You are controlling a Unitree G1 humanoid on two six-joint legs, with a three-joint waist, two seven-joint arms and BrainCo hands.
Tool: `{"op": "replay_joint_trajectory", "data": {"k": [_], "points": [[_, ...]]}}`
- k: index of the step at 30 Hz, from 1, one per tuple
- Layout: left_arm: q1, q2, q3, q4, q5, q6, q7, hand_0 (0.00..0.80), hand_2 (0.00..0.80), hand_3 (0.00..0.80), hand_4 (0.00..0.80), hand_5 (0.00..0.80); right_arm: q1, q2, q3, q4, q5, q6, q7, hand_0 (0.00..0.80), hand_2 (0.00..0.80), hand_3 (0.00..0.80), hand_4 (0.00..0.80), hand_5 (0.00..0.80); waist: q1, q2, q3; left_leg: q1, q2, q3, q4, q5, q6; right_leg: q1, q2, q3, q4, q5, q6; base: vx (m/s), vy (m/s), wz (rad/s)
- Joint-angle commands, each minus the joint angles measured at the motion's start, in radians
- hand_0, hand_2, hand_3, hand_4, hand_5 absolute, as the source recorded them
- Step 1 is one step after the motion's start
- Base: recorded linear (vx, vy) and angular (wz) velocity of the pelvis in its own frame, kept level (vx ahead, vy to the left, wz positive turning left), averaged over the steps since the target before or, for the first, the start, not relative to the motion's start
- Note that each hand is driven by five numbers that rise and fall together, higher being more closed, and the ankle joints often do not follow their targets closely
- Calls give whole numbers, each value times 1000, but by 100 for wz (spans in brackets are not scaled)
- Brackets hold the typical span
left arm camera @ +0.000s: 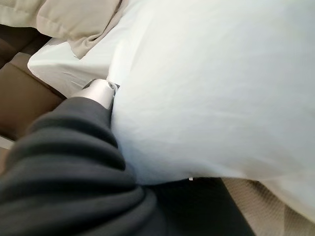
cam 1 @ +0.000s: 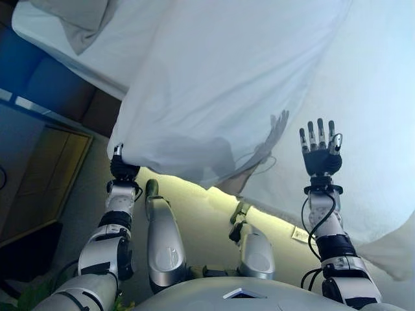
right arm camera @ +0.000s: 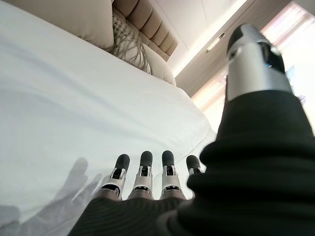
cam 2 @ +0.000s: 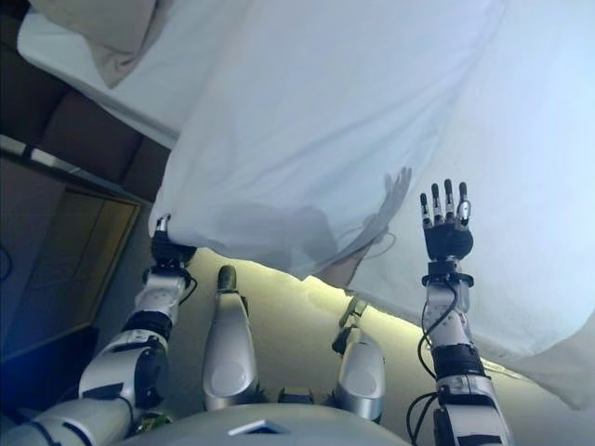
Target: Make the bed neatly
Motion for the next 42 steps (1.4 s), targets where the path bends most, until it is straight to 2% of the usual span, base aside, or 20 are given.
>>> {"op": "replay_joint_trajectory", "data": {"k": [1, 3, 4, 5, 9, 16, 20, 22, 24, 29, 35, 38, 42], "points": [[287, 185, 135, 132, 4, -19, -2, 800, 800, 800, 800, 800, 46, 55, -117, -71, 14, -65, -13, 0, 0, 0, 0, 0, 94, -83, -30, -29, -34, 1, -74, 111, 45, 89, -103, 28, 57, -42, 54, 39, -44, 10], [305, 177, 119, 144, 47, 7, -40, 800, 800, 800, 800, 800, 55, 57, -120, -77, 14, -68, -16, 0, 0, 0, 0, 0, 97, -78, -32, -20, -46, 6, -83, 133, 53, 98, -114, 14, 52, -23, 49, -1, -9, 10], [315, 173, 110, 152, 65, 16, -50, 505, 505, 505, 505, 505, 58, 54, -124, -78, 14, -66, -17, 0, 0, 0, 0, 0, 99, -75, -35, -12, -47, 6, -86, 133, 52, 106, -115, 13, 48, -23, 50, 38, -4, 10], [324, 169, 101, 160, 80, 22, -52, 0, 0, 0, 0, 0, 61, 51, -129, -78, 14, -66, -17, 0, 0, 0, 0, 0, 99, -70, -38, -4, -49, 7, -90, 133, 52, 114, -116, 12, 45, -22, 52, 37, 8, 7], [354, 161, 91, 208, 113, 37, -23, 0, 0, 0, 0, 0, 74, 40, -153, -83, 2, -51, -40, 0, 0, 0, 0, 0, 100, -53, -59, 35, -56, 9, -112, 133, 52, 140, -124, 8, 38, -22, 57, 67, 37, 16], [416, 189, 152, 302, 177, 63, 43, 0, 0, 0, 0, 0, 117, 35, -180, -98, -17, -28, -65, 0, 0, 0, 0, 0, 96, -34, -115, 132, -51, 34, -191, 145, 51, 186, -124, 1, 3, -12, 63, 79, 25, 21], [471, 173, 210, 292, 135, 52, -35, 0, 0, 0, 0, 0, 151, 42, -188, -127, -38, -23, -89, 0, 0, 0, 0, 0, 94, -25, -151, 191, -49, 51, -240, 157, 50, 203, -122, 6, -11, -3, 63, 81, 19, 17], [487, 156, 231, 238, 153, 49, -97, 0, 0, 0, 0, 0, 169, 54, -189, -138, -61, -17, -99, 0, 0, 0, 0, 0, 91, -21, -168, 224, -48, 62, -265, 161, 52, 214, -122, 9, -15, -3, 63, 89, 33, 3], [488, 138, 217, 138, 217, 45, -138, 0, 0, 0, 0, 0, 190, 68, -180, -134, -98, -20, -110, 0, 0, 0, 0, 0, 87, -17, -190, 265, -49, 74, -293, 166, 56, 227, -123, 12, -17, 0, 63, 107, 26, 6], [487, 108, 85, -161, 274, 39, -164, 0, 0, 0, 0, 0, 228, 58, -152, -108, -271, -21, -183, 0, 0, 0, 0, 0, 76, 0, -236, 352, -51, 97, -355, 179, 66, 247, -120, 32, -12, -3, 63, 58, 21, 2], [500, 87, -21, -420, 302, 18, -214, 0, 0, 0, 0, 0, 278, 73, -120, -104, -361, 21, -144, 0, 0, 0, 0, 0, 45, 17, -278, 439, -50, 131, -425, 197, 83, 261, -103, 77, -8, -20, 57, 3, 1, -13], [501, 84, -55, -507, 292, 10, -223, 0, 0, 0, 0, 0, 294, 75, -93, -74, -391, 34, -129, 0, 0, 0, 0, 0, 27, 22, -290, 475, -39, 155, -443, 203, 86, 265, -90, 95, -6, -28, 47, -15, -47, -20], [486, 89, -111, -551, 289, -12, -228, 0, 0, 0, 0, 0, 285, 68, -61, -12, -403, 66, -137, 0, 0, 0, 0, 0, 0, 22, -303, 513, -22, 191, -461, 209, 88, 268, -70, 113, -3, -40, 33, -29, -67, -24]]}}
